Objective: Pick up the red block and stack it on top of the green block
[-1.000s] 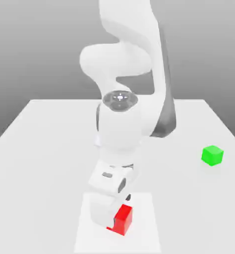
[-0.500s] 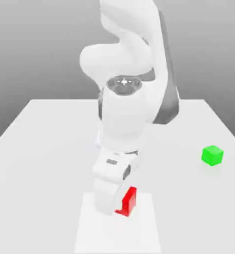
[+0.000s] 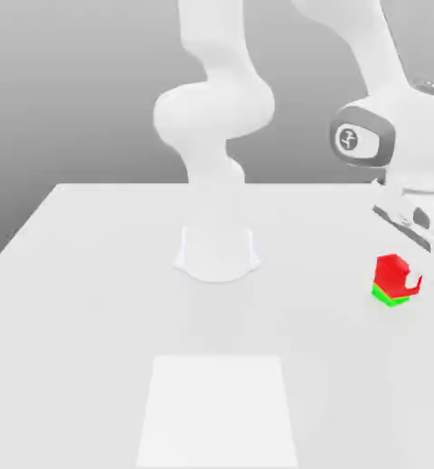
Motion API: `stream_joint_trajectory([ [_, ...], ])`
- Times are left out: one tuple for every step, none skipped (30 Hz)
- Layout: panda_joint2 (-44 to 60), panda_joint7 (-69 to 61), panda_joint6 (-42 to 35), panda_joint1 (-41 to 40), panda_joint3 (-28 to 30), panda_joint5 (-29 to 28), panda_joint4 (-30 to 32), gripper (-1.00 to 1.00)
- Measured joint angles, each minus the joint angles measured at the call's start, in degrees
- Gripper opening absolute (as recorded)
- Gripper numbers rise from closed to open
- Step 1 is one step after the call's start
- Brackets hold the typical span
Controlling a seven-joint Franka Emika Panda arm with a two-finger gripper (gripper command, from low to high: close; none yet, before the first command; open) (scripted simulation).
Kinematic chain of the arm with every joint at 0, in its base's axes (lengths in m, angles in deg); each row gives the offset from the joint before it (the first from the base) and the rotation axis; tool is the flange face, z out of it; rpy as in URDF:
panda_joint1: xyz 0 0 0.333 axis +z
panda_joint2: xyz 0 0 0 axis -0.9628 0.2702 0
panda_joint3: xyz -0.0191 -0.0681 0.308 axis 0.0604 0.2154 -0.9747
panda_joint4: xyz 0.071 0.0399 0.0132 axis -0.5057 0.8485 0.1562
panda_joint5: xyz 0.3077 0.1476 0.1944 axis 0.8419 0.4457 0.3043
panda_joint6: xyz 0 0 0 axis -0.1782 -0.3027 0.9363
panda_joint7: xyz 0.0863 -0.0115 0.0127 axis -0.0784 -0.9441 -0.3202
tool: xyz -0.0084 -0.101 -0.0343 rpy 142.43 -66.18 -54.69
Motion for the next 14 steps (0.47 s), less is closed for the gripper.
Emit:
stream_joint_trajectory([
  [-0.7,0.2,-0.2,1.8,-1.5,0.3,0.5,-1.0],
  [-1.5,0.3,-0.4,3.6,-3.0,0.7,1.0,-1.0],
  [-2.2,0.5,-0.7,5.4,-4.5,1.1,1.5,-1.0],
  [-1.8,0.9,0.0,6.2,-5.5,0.9,1.7,-1.0],
  [-0.6,1.6,1.3,6.3,-6.1,0.1,1.8,-1.0],
  [1.1,2.4,2.9,6.3,-6.4,-1.0,1.8,-1.0],
  [3.0,3.5,4.7,5.9,-6.6,-2.5,1.8,-1.0],
  [5.0,4.8,6.5,5.5,-6.5,-4.3,1.7,-1.0],
  [7.0,6.3,8.4,5.7,-6.0,-6.5,1.6,-1.0],
  [9.1,8.0,10.4,5.9,-5.3,-8.8,1.6,-1.0],
  [11.0,9.5,12.0,6.2,-4.4,-11.0,1.5,1.0],
  [11.0,9.5,12.0,6.2,-4.4,-11.0,1.5,1.0],
  [11.0,9.5,12.0,6.2,-4.4,-11.0,1.5,1.0],
  [11.0,9.5,12.0,6.2,-4.4,-11.0,1.5,1.0],
])
